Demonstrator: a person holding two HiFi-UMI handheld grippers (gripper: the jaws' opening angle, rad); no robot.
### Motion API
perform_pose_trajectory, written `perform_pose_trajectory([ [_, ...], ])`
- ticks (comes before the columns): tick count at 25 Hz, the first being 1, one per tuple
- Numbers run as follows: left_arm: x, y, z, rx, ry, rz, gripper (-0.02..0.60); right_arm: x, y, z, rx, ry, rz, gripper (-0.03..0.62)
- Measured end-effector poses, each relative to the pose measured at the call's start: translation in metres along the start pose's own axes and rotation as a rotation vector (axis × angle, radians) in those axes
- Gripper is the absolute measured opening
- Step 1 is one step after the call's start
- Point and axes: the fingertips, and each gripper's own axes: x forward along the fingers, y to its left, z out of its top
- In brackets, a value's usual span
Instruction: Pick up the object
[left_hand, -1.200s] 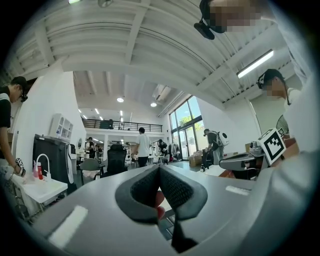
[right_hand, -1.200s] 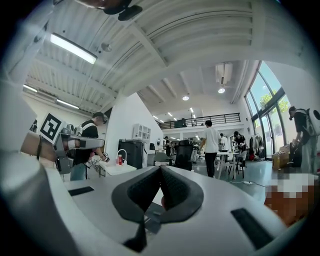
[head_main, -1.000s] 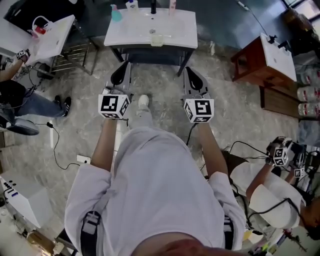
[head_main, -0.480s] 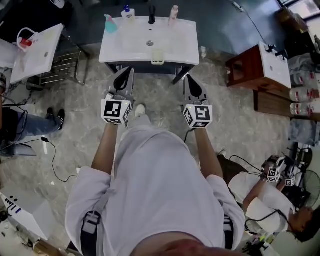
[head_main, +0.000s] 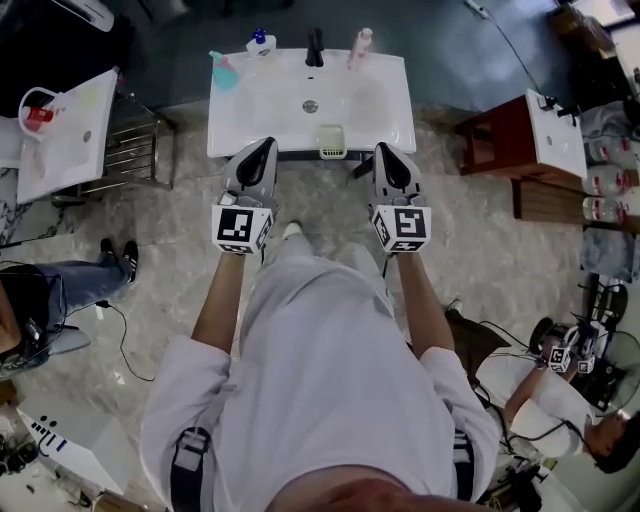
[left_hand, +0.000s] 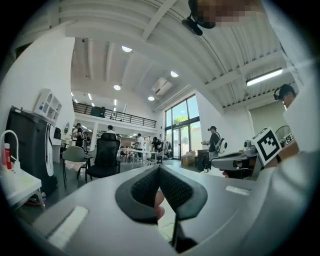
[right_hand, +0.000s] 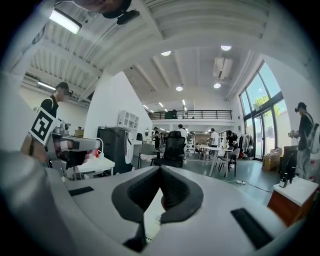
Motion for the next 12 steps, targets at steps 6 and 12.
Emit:
perform_pose_trajectory([
  [6,0.012,0.009,-0.002,-0.028,-0.002,0.026,-0.002,0.024,0.002,0.005,-0.045,-0.001,0.039,0.003],
  [12,0.014,0.006,-0.001,-0.001,0.014,0.083,-0.002,0.031,-0.009,-0.003,-0.023,-0.008,0.07,0.003],
])
